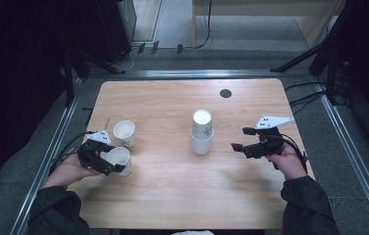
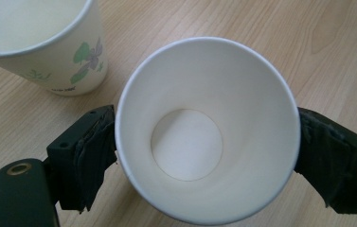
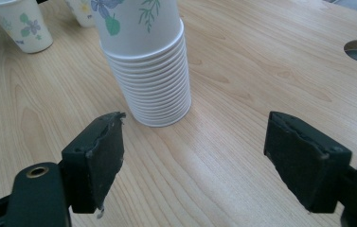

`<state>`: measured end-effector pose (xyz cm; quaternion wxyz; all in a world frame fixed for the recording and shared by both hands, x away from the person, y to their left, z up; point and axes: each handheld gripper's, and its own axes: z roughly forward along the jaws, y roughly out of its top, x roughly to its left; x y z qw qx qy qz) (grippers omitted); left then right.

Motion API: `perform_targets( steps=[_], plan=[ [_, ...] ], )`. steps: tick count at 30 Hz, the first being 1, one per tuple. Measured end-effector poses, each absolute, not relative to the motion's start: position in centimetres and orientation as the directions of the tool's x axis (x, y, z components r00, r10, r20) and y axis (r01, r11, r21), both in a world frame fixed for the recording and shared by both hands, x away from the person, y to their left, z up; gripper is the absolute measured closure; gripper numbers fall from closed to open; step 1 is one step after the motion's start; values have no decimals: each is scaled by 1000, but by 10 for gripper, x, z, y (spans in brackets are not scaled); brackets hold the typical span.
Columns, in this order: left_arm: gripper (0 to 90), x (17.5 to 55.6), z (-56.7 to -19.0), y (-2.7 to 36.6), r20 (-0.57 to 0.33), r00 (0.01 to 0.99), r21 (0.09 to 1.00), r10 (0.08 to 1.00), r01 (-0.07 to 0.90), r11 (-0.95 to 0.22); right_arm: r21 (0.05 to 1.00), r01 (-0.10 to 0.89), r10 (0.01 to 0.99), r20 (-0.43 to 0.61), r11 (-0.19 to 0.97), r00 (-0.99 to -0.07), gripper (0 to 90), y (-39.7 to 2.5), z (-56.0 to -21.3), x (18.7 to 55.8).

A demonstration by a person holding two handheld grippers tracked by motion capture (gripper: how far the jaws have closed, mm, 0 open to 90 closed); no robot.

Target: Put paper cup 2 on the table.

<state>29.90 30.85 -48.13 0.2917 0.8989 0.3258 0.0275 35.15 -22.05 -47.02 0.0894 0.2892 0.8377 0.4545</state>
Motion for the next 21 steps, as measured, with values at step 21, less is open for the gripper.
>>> perform_targets(
  steps=[21],
  plan=[
    [126, 293, -452, 321, -153, 763, 627, 628, 566, -535, 805, 397, 562, 97, 441, -821, 214, -219, -471, 351]
  ],
)
